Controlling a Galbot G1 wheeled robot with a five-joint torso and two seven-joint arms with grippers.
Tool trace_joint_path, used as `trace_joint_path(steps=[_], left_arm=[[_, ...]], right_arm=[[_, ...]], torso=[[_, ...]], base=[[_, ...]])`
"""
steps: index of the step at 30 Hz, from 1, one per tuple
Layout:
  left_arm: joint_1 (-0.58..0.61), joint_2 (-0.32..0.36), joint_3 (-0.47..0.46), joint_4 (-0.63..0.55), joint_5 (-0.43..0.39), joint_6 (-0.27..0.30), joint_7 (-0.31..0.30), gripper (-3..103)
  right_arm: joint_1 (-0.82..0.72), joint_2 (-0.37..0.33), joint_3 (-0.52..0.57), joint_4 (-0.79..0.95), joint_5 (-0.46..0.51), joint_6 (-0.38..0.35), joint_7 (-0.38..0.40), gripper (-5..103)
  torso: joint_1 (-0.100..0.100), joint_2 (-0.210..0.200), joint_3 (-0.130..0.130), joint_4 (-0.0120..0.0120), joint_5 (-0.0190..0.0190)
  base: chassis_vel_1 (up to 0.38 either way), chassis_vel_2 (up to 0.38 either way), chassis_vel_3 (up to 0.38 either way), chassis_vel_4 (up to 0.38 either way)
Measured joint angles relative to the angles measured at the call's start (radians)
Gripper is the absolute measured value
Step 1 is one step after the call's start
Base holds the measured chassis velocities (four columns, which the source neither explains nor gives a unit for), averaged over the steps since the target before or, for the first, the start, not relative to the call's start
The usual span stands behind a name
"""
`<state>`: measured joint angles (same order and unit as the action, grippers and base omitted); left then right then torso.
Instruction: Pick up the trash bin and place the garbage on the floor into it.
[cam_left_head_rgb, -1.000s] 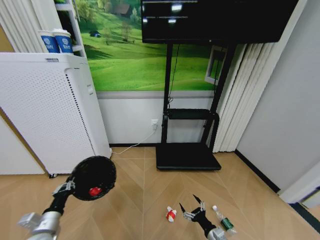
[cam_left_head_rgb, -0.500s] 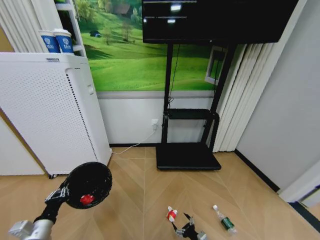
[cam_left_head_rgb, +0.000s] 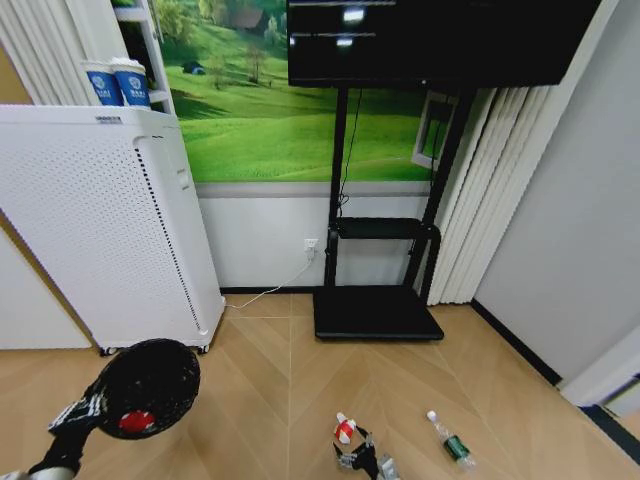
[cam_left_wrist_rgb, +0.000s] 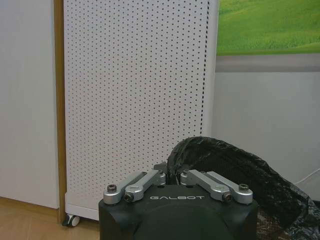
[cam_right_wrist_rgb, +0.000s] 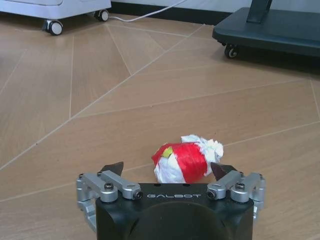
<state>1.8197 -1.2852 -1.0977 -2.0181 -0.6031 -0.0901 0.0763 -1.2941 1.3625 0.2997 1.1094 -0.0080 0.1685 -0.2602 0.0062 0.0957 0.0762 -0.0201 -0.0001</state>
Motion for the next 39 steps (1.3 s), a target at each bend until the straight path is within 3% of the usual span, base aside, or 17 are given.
trace_joint_path(steps=[3, 4, 8, 10, 11, 13, 15, 17, 19, 20, 24, 25, 26, 27, 33, 37, 39], left_arm=[[0.001, -0.001, 0.002, -0.001, -0.003, 0.002, 0.0, 7], [-0.001, 0.001, 0.003, -0.002, -0.006, 0.003, 0.0, 7], [-0.006, 0.007, 0.006, -0.003, -0.018, 0.008, -0.001, 7], [-0.01, 0.014, 0.01, -0.007, -0.042, 0.02, -0.01, 7], [-0.01, 0.014, 0.01, -0.007, -0.042, 0.02, -0.01, 7], [-0.016, 0.024, 0.011, -0.006, -0.053, 0.024, -0.011, 7], [-0.017, 0.026, 0.011, -0.004, -0.056, 0.026, -0.012, 7], [-0.017, 0.027, 0.012, -0.004, -0.064, 0.035, -0.015, 7], [-0.017, 0.027, 0.013, -0.004, -0.065, 0.036, -0.016, 7], [-0.017, 0.028, 0.015, -0.004, -0.066, 0.04, -0.016, 7], [-0.018, 0.029, 0.017, -0.002, -0.066, 0.042, -0.016, 7], [-0.024, 0.031, 0.022, 0.007, -0.062, 0.043, -0.016, 7], [-0.024, 0.031, 0.022, 0.007, -0.062, 0.043, -0.016, 7], [-0.031, 0.036, 0.03, 0.017, -0.059, 0.045, -0.016, 7], [-0.092, 0.067, 0.065, 0.072, -0.043, 0.057, -0.013, 7], [-0.063, 0.048, 0.048, 0.077, -0.04, 0.046, 0.003, 7], [-0.055, 0.044, 0.04, 0.078, -0.04, 0.04, 0.007, 7]], right_arm=[[0.001, 0.007, 0.003, -0.01, -0.007, 0.002, 0.002, 91], [0.002, 0.009, 0.004, -0.012, -0.009, 0.004, 0.002, 80], [0.003, 0.009, 0.004, -0.015, -0.009, 0.007, 0.002, 75], [0.007, 0.01, 0.007, -0.018, -0.009, 0.011, 0.003, 65], [0.007, 0.01, 0.007, -0.018, -0.009, 0.011, 0.003, 65], [0.007, 0.011, 0.009, -0.018, -0.006, 0.013, 0.003, 48], [0.007, 0.011, 0.011, -0.016, -0.004, 0.014, 0.005, 48], [0.004, 0.011, 0.013, -0.008, 0.005, 0.014, 0.008, 37], [0.004, 0.01, 0.014, -0.008, 0.006, 0.014, 0.008, 37], [0.002, 0.01, 0.017, -0.003, 0.011, 0.014, 0.008, 26], [0.001, 0.008, 0.021, 0.001, 0.016, 0.014, 0.008, 20], [-0.003, 0.005, 0.03, 0.014, 0.027, 0.015, 0.008, 9], [-0.003, 0.005, 0.03, 0.014, 0.027, 0.015, 0.008, 9], [-0.008, 0.0, 0.039, 0.034, 0.044, 0.014, 0.008, 2], [-0.063, -0.037, 0.089, 0.181, 0.113, -0.003, 0.01, -2], [-0.082, -0.027, 0.074, 0.19, 0.09, -0.001, 0.008, 14], [-0.083, -0.023, 0.066, 0.19, 0.084, -0.004, 0.01, 14]], torso=[[0.0, 0.0, 0.0, -0.0001, 0.0], [0.0, 0.0, 0.0, 0.0, 0.0], [0.0, 0.0, 0.0, -0.0001, 0.0], [0.0, 0.0, 0.0, -0.0001, 0.0], [0.0, 0.0, 0.0, -0.0001, 0.0], [0.0, 0.0, 0.0, -0.0002, 0.0001], [0.0, 0.0, 0.0, -0.0002, 0.0003], [0.0, 0.0, 0.0, -0.0001, 0.0], [0.0, 0.0, 0.0, -0.0001, 0.0], [0.0, 0.0, 0.0, 0.0, 0.0001], [0.0, 0.0, 0.0, 0.0, 0.0002], [0.0, 0.0, 0.0, -0.0001, 0.0002], [0.0, 0.0, 0.0, -0.0001, 0.0002], [0.0, 0.0, 0.0, -0.0002, 0.0], [0.0, 0.0, 0.0, -0.0002, -0.0002], [0.0, 0.0, 0.0, -0.0002, -0.0001], [0.0, 0.0, 0.0, -0.0001, 0.0]], base=[[0.0, 0.0, 0.0, 0.0], [0.0, 0.0, 0.0, 0.0], [0.0, 0.0, 0.0, 0.0], [0.0, 0.0, 0.0, 0.0], [0.0, 0.0, 0.0, 0.0], [0.0, 0.0, 0.0, 0.0], [0.0, 0.0, 0.0, 0.0], [0.0, 0.0, 0.0, 0.0], [0.0, 0.0, 0.0, 0.0], [0.0, 0.0, 0.0, 0.0], [0.0, 0.0, 0.0, 0.0], [0.0, 0.0, 0.0, 0.0], [0.0, 0.0, 0.0, 0.0], [0.0, 0.0, 0.0, 0.0], [0.0, 0.0, 0.0, 0.0], [0.0, 0.0, 0.0, 0.0], [0.0, 0.0, 0.0, 0.0]])
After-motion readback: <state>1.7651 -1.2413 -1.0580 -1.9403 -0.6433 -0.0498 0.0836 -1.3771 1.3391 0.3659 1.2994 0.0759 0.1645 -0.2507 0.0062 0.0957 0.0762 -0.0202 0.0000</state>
